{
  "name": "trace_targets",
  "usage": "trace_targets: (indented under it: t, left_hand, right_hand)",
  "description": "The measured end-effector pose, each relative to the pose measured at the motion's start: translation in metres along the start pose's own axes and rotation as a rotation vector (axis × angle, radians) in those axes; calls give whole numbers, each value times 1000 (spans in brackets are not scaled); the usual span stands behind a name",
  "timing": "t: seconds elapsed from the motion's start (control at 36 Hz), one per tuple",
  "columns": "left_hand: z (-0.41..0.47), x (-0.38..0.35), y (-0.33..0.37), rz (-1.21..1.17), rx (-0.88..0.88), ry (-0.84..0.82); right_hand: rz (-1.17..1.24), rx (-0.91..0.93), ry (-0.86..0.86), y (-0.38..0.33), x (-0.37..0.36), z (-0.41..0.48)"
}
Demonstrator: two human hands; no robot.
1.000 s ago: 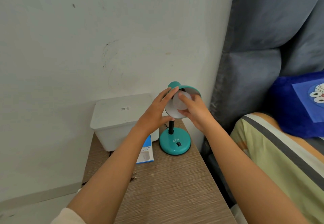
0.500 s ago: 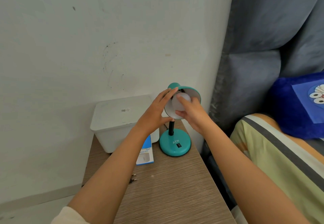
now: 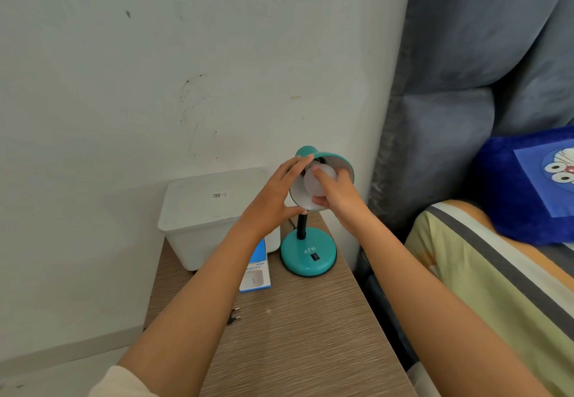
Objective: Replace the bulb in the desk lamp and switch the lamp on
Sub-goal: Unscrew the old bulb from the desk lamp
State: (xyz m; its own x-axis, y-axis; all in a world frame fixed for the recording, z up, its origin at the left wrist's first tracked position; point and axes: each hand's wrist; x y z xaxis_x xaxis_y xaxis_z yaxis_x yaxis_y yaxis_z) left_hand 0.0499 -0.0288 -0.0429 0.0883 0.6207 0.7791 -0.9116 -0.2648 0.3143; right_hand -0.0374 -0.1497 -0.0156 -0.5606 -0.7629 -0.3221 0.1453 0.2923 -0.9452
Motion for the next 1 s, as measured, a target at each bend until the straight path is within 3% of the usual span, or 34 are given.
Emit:
trace_targets:
  t: [0.06, 0.11, 0.17, 0.25, 0.28, 0.33, 0.42, 0.44, 0.56, 0.67, 0.69, 0.78, 0.83, 0.89, 0.94, 1.0]
  left_hand:
    - [0, 0, 0, -1, 2, 3]
    - [-1, 1, 1, -8, 6, 4]
    - [-1, 2, 1, -7, 5, 3]
    - [-2, 2, 1, 5, -1, -1]
    - [-2, 1, 2, 6, 1, 0]
    - [-1, 1, 2, 0, 10, -1]
    - [-1, 0, 3, -9, 12, -9]
    - [-1, -1, 4, -10, 14, -13]
    - [-1, -2, 4, -9, 11, -11]
    - [-1, -1, 4, -11, 17, -14]
    - [-1, -2, 5, -11, 16, -17]
    - [-1, -5, 5, -8, 20, -22]
    - [-2, -5, 5, -10, 22, -24]
    - [-5, 0, 2, -13, 31, -17]
    - [-5, 1, 2, -19, 29, -9]
    - [-5, 0, 3, -23, 29, -10]
  right_hand:
    - [326, -240, -140, -6, 1, -7]
    - [475, -286, -184, -7, 6, -5]
    - [281, -184, -134, -7, 6, -2]
    - [-229, 40, 13, -3, 1, -1]
    - [-268, 75, 37, -2, 1, -2]
    - [-88, 7, 23, 0, 1, -3]
    - [470, -231, -123, -6, 3, -7]
    - [473, -218, -122, -6, 4, -5]
    - [86, -28, 69, -5, 0, -2]
    - [252, -142, -37, -3, 4, -2]
    - [192, -125, -29, -4, 5, -1]
    - [-259, 86, 50, -7, 6, 4]
    - [-431, 200, 57, -6, 5, 6]
    - [-280, 74, 20, -5, 0, 3]
    - [117, -191, -79, -8, -2, -4]
    - [367, -273, -119, -7, 3, -7]
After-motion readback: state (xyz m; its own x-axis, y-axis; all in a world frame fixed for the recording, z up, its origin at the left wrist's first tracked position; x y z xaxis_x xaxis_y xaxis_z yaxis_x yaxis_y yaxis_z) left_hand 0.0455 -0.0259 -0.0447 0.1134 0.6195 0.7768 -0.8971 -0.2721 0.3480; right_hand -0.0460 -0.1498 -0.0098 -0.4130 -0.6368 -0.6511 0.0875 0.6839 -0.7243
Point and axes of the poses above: each hand's wrist, its own z-axis towards the middle knuckle, its own x-axis out of the back of the hand, y = z × x, and after that the axes turned 13 degrees about z, right-handed
